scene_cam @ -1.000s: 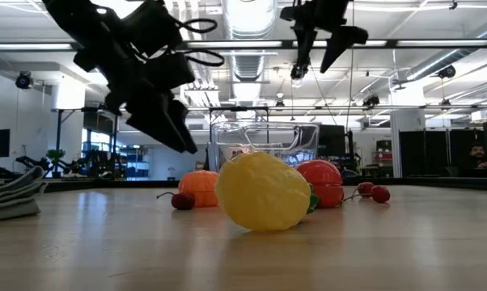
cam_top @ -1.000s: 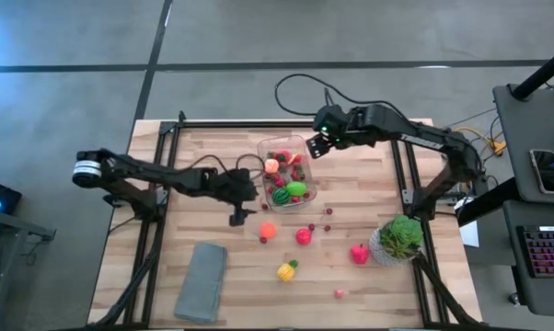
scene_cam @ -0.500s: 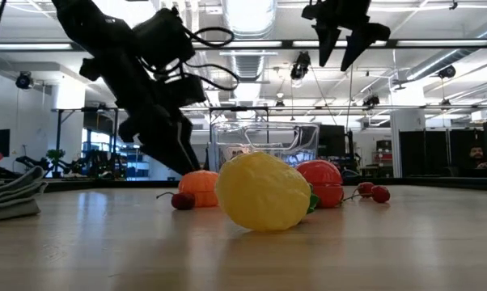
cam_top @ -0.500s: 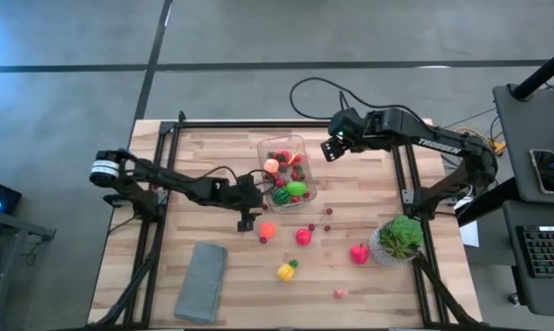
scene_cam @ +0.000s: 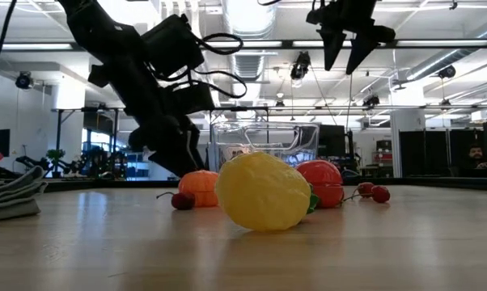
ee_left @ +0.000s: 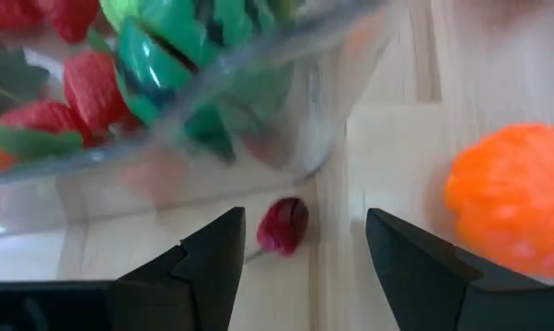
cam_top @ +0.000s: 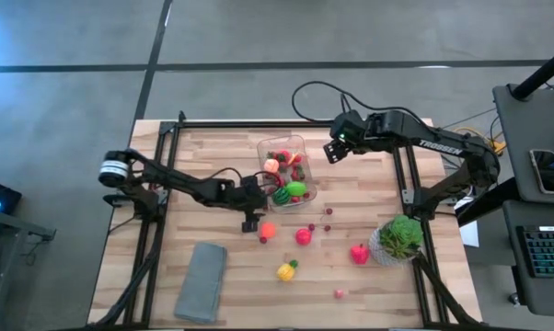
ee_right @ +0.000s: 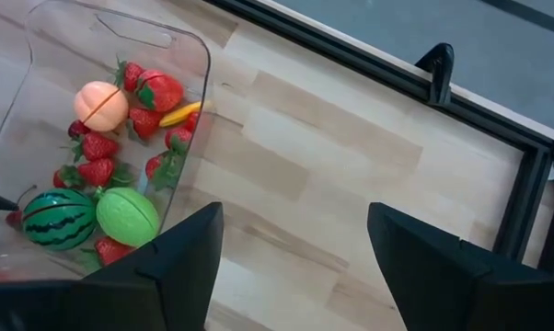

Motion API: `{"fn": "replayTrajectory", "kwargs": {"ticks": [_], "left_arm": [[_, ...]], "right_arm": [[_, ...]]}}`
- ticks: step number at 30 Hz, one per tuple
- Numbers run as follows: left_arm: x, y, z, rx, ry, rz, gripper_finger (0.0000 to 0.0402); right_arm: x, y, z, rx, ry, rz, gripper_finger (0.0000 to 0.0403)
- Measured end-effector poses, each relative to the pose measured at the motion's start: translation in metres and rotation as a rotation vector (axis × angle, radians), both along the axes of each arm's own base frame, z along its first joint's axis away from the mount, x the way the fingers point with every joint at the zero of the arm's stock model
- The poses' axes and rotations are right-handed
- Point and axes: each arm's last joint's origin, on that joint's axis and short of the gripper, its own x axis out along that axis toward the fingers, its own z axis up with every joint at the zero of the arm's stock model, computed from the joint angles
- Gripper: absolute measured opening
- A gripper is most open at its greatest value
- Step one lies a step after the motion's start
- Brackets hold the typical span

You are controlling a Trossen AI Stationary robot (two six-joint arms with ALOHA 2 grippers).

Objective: Pick and placing Produce into tupperware
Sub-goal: Put the red cherry into the transparent container

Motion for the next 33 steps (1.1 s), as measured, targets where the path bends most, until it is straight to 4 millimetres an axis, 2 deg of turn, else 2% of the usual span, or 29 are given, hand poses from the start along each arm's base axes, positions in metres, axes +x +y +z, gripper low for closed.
{"fn": "replayTrajectory", "kwargs": {"ticks": [9, 19, 33], "left_arm": [[0.0007, -0.0001, -0.0075, -0.002, 0.029, -0.002, 0.0202], [0.0008, -0.0002, -0.0106, -0.004, 0.041, -0.004, 0.0119], [0.0003, 0.0003, -0.01, -0.005, 0.043, -0.001, 0.0042]], "right_arm": [[0.0, 0.0, -0.0004, 0.0, 0.002, 0.0, 0.0259], [0.0001, 0.0, -0.0006, 0.0, 0.002, 0.0, 0.0258], [0.0001, -0.0001, -0.0006, 0.012, -0.019, -0.038, 0.0255]]}}
